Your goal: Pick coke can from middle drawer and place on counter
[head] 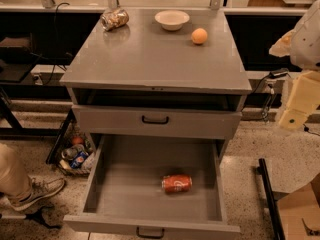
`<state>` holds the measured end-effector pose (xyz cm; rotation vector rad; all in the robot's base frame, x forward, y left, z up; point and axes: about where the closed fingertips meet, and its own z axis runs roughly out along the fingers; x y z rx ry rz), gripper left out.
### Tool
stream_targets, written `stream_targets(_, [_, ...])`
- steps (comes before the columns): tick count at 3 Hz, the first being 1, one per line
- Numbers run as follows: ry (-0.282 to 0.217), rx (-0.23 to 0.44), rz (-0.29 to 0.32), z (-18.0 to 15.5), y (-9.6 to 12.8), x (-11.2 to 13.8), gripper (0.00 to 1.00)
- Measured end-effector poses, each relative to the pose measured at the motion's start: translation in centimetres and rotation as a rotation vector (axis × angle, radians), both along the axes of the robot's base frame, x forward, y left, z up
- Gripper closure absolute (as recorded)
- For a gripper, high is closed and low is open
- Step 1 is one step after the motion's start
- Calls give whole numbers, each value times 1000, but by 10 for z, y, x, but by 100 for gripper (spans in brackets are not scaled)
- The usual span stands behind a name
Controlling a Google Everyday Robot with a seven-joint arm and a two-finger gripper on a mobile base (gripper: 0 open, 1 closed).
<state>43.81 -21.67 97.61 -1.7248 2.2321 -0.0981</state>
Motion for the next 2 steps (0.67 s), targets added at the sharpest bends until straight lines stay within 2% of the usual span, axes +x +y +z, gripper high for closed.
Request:
stream_targets(1, [0,0,0,0,0,0,0])
stream_targets(2, [22,21,27,-36,5,1,0])
